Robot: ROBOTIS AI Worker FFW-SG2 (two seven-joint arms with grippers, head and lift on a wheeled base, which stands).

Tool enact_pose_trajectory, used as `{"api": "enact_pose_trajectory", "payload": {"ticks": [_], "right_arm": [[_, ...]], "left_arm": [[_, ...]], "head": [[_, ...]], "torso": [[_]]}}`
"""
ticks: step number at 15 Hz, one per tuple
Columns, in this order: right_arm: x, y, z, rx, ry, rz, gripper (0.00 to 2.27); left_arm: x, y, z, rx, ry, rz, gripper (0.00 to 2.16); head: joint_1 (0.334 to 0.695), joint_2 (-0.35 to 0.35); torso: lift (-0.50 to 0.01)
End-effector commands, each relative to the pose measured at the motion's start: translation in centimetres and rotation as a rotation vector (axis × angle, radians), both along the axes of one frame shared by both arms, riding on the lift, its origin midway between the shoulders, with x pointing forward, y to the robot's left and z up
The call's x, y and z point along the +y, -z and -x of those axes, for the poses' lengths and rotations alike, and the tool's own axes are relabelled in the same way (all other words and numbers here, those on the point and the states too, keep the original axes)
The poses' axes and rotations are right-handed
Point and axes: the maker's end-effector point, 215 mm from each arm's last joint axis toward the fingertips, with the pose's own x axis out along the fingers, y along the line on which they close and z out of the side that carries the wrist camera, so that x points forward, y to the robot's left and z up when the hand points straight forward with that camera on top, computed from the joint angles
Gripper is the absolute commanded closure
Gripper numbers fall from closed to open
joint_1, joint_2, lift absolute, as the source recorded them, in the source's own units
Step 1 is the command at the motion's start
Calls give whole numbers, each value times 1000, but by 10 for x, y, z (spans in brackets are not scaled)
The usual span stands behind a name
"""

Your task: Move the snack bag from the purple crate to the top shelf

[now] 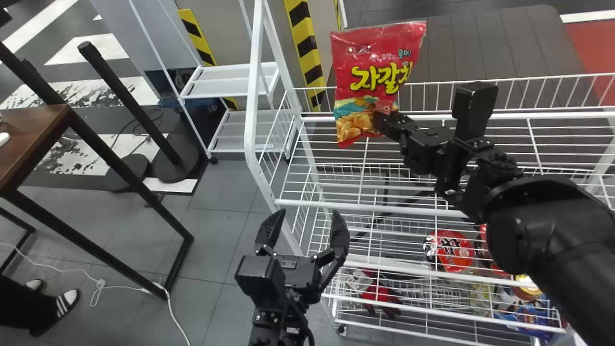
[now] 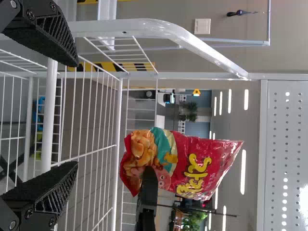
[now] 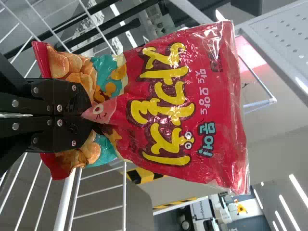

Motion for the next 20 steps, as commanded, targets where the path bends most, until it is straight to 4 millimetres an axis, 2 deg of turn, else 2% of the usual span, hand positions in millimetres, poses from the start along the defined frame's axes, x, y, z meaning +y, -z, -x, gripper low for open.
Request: {"api": "enact_pose_trajectory", "payload": {"ticks": [1, 8, 9, 11, 12, 15, 16, 17, 20], "right_arm": [[3, 12, 2, 14, -4, 25, 1652], [-1, 33, -1, 23, 18, 112, 1622], [-1, 36, 0, 22, 27, 123, 1430], [0, 37, 1, 2, 31, 141, 1217], [0, 41, 3, -6, 30, 161, 1214], [-5, 37, -3, -53, 66, 172, 1170], [-9, 36, -6, -68, 80, 175, 944], [-11, 35, -9, -75, 83, 178, 829], [-21, 32, -16, -95, 117, 176, 826]], "left_arm": [[0, -4, 5, -16, 0, 7, 83], [0, -5, 16, -21, -2, 8, 83], [0, -5, 16, -20, -1, 7, 83], [-1, -5, 16, -22, -1, 8, 83], [-1, -7, 16, -24, -1, 9, 83], [0, -6, 16, -26, 1, 7, 83], [0, -6, 16, -26, -1, 8, 83], [0, -7, 15, -29, 0, 9, 83], [0, -7, 13, -31, 0, 7, 83]], "head": [[695, 286], [695, 289], [695, 287], [695, 285], [695, 285], [695, 286], [695, 286], [695, 283], [695, 272]], "torso": [[0], [0], [0], [0], [0], [0], [0], [0], [0]]}}
